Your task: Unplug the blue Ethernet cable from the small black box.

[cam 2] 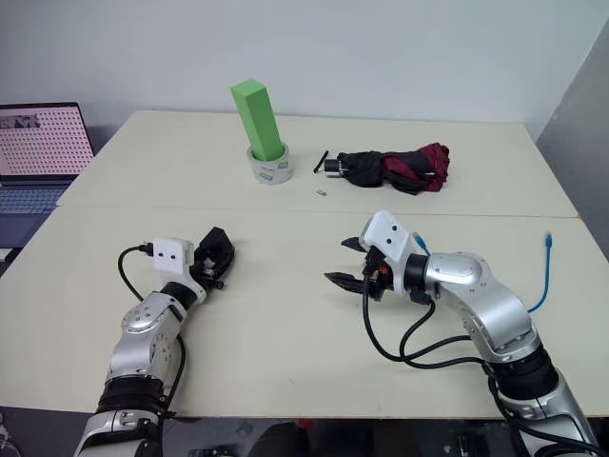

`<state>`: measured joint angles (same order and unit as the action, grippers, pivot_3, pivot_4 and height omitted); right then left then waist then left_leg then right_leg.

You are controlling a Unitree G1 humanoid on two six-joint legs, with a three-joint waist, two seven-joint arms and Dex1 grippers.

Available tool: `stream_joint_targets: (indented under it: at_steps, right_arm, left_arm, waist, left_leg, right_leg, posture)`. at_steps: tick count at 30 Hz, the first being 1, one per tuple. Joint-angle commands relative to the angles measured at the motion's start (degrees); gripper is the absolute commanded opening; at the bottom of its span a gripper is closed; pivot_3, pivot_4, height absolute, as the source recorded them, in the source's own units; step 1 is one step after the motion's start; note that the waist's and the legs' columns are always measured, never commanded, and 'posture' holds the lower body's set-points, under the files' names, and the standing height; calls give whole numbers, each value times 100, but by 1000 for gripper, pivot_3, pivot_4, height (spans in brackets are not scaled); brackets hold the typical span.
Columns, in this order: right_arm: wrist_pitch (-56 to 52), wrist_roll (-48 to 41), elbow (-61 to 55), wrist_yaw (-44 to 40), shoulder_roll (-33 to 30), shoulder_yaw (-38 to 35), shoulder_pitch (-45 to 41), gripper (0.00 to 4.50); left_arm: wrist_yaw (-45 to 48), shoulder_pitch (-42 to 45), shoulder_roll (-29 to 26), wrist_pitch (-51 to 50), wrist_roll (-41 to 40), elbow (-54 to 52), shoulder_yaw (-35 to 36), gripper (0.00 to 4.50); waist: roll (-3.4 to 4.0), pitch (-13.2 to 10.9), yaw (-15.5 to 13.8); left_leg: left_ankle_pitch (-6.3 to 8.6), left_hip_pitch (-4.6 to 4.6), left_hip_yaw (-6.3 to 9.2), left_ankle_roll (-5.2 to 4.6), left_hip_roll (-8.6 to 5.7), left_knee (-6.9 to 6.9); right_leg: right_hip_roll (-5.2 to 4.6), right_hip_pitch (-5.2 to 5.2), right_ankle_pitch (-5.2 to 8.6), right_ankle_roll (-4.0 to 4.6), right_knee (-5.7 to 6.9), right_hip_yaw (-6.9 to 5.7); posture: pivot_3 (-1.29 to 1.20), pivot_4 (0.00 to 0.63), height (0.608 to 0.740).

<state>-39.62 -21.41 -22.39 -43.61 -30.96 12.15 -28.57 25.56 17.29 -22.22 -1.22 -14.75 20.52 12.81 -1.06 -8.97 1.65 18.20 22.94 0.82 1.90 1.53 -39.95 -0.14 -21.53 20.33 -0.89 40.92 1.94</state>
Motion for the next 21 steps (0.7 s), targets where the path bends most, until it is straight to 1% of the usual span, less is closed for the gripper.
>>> stream_joint_targets:
  at_steps: [1,5,7,9,11,14,17,21]
  right_arm:
    - [35,19,-357,79,-50,-84,125,3474]
    - [97,-37,-558,129,-166,-299,454,3474]
    - [267,-75,-640,112,-239,-484,680,3474]
    - [409,-185,-714,43,-335,-779,931,3474]
    - [533,-243,-753,6,-401,-1027,1117,3474]
    - [666,-406,-768,-121,-586,-1535,1423,3474]
    - [747,-478,-728,-279,-854,-1900,1744,3474]
    - [808,-421,-650,-281,-1041,-2092,1974,3474]
  left_arm:
    - [-19,-753,-247,-447,128,-1094,-42,3485]
    - [45,-1285,-653,-1043,235,-2199,-72,3485]
    - [216,-1484,-940,-1238,279,-2668,-120,3485]
    - [653,-1676,-1334,-1370,174,-3103,-149,3485]
    - [941,-1694,-1605,-1542,17,-3279,-74,3485]
    - [1332,-1447,-1923,-1793,-326,-3332,110,3485]
    - [1580,-1268,-2137,-1980,-497,-3371,132,3485]
    - [1855,-1159,-2255,-2068,-624,-3416,93,3485]
  waist:
    - [1,1,9]
    - [0,0,15]
    - [1,0,1]
    - [1,0,-15]
    - [0,0,-19]
    - [3,-2,-15]
    - [4,-2,-12]
    - [5,-3,-6]
  left_leg:
    - [0,0,-1,0,0,0]
    - [0,-1,1,0,4,9]
    - [1,-2,5,-1,3,9]
    - [2,-3,7,-3,-1,5]
    - [10,-3,7,-18,-2,4]
    - [10,-5,8,-18,-1,5]
    - [11,-5,6,-19,-2,6]
    - [11,-5,4,-20,-2,8]
  right_leg:
    - [0,0,0,0,0,2]
    - [0,0,0,0,-2,-1]
    - [1,3,0,0,-2,-1]
    - [-1,11,0,0,-5,-1]
    - [-2,13,0,0,-7,-2]
    - [-1,12,0,0,-8,-4]
    - [0,13,0,0,-8,-3]
    - [1,12,0,0,-9,-1]
  posture:
    - [0,150,740]
    - [0,150,740]
    - [0,150,740]
    - [0,150,740]
    - [0,150,740]
    - [0,150,740]
    - [0,150,740]
    - [0,150,740]
